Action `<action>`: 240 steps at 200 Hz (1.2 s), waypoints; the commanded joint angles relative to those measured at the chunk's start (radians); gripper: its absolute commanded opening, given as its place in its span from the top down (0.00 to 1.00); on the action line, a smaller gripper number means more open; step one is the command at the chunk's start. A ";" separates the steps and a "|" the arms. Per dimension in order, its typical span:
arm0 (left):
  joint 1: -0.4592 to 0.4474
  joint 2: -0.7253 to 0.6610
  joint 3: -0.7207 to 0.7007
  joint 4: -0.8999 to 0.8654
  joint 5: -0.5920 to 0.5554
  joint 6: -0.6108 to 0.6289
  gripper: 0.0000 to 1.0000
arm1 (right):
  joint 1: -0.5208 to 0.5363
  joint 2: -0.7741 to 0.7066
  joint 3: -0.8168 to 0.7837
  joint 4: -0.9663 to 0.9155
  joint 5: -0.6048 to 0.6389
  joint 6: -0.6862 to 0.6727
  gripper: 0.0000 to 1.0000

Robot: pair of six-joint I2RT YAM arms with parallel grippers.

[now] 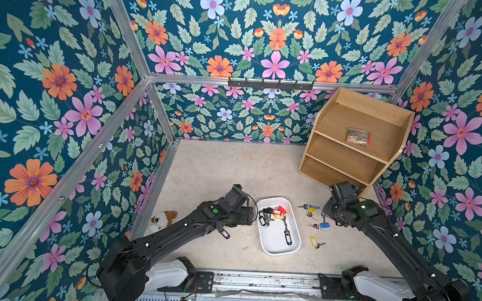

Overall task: Take the keys out of the storage box
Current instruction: Place the key at the center of the board.

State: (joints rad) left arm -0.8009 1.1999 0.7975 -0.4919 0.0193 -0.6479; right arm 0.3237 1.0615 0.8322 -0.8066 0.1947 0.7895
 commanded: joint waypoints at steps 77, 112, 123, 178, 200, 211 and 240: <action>0.000 0.014 0.009 0.023 0.013 0.002 0.12 | -0.162 0.019 -0.161 0.101 0.005 -0.013 1.00; 0.000 -0.001 -0.007 0.021 0.011 -0.002 0.12 | -0.162 0.043 -0.156 0.099 -0.034 -0.019 0.45; 0.000 -0.003 -0.010 0.021 0.010 -0.002 0.12 | -0.161 0.042 -0.153 0.096 -0.042 -0.023 0.42; -0.001 0.008 -0.007 0.030 0.014 -0.008 0.12 | -0.120 -0.092 -0.121 0.152 -0.144 -0.089 0.50; -0.001 0.016 -0.002 0.037 0.017 -0.010 0.12 | 0.016 -0.054 -0.023 0.098 -0.107 -0.097 0.57; -0.001 0.022 0.000 0.043 0.020 -0.014 0.12 | 0.100 -0.003 0.028 0.075 -0.100 -0.086 0.59; -0.006 0.010 0.008 0.053 0.001 -0.030 0.13 | 0.294 0.116 0.126 0.110 -0.086 -0.016 0.59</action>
State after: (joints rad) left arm -0.8024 1.2224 0.7948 -0.4664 0.0376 -0.6598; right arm 0.5121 1.1160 0.9028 -0.7044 0.0879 0.7177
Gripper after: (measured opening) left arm 0.870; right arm 0.405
